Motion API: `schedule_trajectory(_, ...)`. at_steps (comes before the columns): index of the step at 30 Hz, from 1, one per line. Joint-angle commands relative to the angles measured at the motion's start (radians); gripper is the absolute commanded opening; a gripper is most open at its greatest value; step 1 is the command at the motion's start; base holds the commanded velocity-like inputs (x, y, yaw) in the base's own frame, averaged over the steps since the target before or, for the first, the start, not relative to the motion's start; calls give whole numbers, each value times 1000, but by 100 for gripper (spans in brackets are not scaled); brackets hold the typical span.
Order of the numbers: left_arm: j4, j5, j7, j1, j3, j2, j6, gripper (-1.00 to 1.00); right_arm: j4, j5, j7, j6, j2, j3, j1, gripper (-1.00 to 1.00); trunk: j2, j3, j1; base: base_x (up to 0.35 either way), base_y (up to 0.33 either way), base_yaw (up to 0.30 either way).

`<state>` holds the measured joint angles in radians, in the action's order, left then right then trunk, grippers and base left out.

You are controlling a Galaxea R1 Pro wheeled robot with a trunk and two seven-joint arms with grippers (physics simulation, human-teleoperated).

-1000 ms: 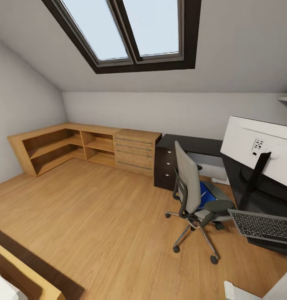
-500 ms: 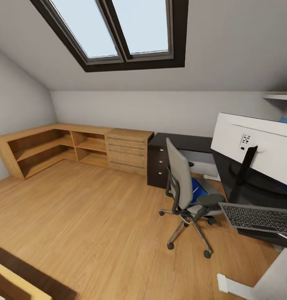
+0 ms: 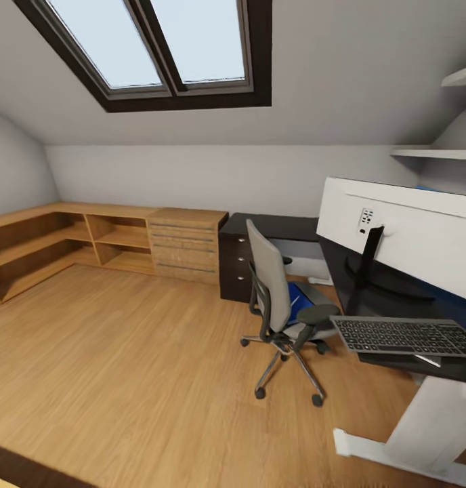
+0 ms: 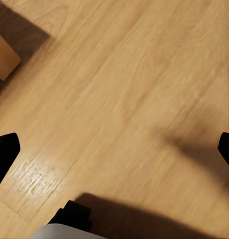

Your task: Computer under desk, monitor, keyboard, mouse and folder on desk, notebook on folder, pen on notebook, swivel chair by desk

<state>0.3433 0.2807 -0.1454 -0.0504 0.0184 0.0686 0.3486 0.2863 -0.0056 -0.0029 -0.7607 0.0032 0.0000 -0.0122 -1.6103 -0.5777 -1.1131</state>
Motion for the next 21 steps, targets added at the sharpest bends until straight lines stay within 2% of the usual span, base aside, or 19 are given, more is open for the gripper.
schedule_trajectory(1, 0, 0, -2, 0, 2, 0, 3, 100, -1, -1, 0, -3, 0, 0, -1, 100, -8, -4, -4, 0, 0, -283)
schedule_trajectory(14, 0, 0, -2, 0, 1, 0, 3, 100, -1, 1, 0, -2, 0, 0, -1, 100, -99, -45, -54, 0, 0, -289)
schedule_trajectory(21, 0, -1, 4, 0, -1, 5, 1, 100, -1, 1, 0, -4, 1, 2, -1, 100, -148, -67, -81, 0, 0, -91)
